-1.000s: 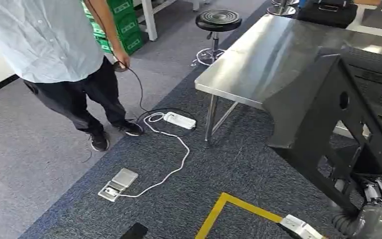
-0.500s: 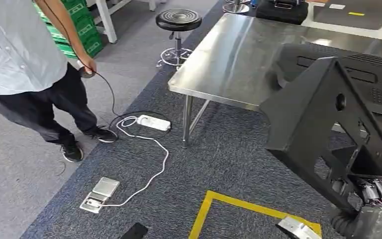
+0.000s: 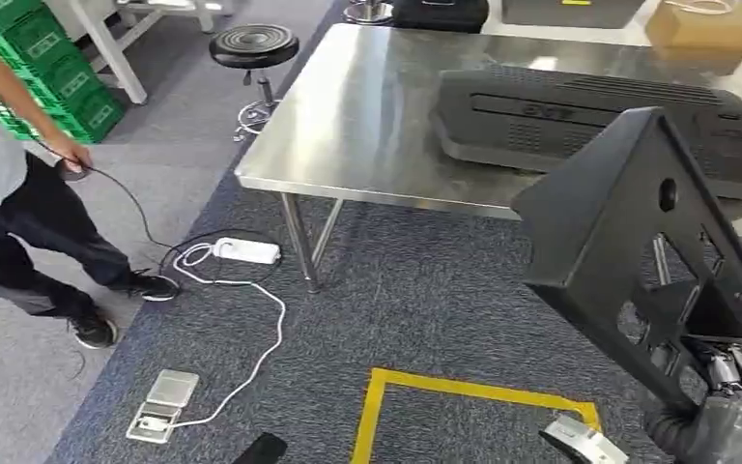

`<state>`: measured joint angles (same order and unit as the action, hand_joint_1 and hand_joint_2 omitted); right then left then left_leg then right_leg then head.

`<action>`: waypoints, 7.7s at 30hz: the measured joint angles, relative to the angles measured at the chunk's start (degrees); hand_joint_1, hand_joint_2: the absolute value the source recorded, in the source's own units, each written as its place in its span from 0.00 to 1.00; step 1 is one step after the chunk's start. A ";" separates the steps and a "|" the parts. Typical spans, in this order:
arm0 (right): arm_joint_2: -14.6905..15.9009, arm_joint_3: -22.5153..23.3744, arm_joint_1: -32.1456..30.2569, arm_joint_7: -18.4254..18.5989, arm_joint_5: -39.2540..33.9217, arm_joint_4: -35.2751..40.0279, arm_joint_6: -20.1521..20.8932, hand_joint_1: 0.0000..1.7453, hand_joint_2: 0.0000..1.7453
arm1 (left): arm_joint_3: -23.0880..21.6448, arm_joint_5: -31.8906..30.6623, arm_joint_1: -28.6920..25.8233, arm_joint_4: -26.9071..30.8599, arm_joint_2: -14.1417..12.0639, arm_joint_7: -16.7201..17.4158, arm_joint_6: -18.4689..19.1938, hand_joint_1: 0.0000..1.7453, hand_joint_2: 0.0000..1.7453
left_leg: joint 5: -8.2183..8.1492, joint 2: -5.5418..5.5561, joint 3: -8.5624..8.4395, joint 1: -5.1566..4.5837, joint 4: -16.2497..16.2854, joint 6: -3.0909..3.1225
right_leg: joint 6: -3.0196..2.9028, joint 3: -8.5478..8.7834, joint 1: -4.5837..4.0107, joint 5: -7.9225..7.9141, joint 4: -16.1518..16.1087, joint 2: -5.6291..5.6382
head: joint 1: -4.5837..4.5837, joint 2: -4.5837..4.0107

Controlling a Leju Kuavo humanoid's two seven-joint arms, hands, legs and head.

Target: Take the parts from the cabinet and place them on the table.

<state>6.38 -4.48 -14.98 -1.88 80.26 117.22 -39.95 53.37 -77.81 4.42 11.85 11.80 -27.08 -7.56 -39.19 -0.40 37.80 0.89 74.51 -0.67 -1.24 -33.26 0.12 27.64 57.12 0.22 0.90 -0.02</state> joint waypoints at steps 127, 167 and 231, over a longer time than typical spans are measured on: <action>5.64 7.56 0.82 -5.27 -7.12 2.76 -0.02 1.00 1.00 | -1.31 -0.46 -0.11 -0.07 0.13 -0.77 2.82 0.00 1.00 | 8.60 1.09 -7.33 -0.50 -15.68 2.71 | 2.62 -0.19 0.22 0.41 2.90 0.00 | -0.74 0.00; 9.46 2.97 12.10 -2.60 -3.84 -2.37 7.11 1.00 1.00 | -2.65 -0.72 0.92 -0.04 0.11 2.61 0.10 0.00 1.00 | 8.43 0.90 -8.18 -0.59 -16.92 1.76 | 1.75 -0.64 0.38 0.29 1.39 0.21 | -0.66 -0.02; 9.50 -23.62 40.74 15.92 9.73 -29.53 7.41 1.00 1.00 | -8.46 11.96 3.14 -0.04 0.50 4.02 1.44 0.00 0.00 | 8.37 0.89 -8.48 -0.82 -17.52 0.93 | 1.60 -0.39 0.43 0.36 1.26 -0.09 | -0.70 -0.02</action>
<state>15.89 -28.10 25.76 14.04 89.98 87.69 -32.54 44.92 -65.85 7.56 11.80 12.31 -23.06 -6.12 -30.82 0.49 29.32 0.07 56.99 0.26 0.36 -33.66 0.55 28.01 58.38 0.13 0.20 -0.04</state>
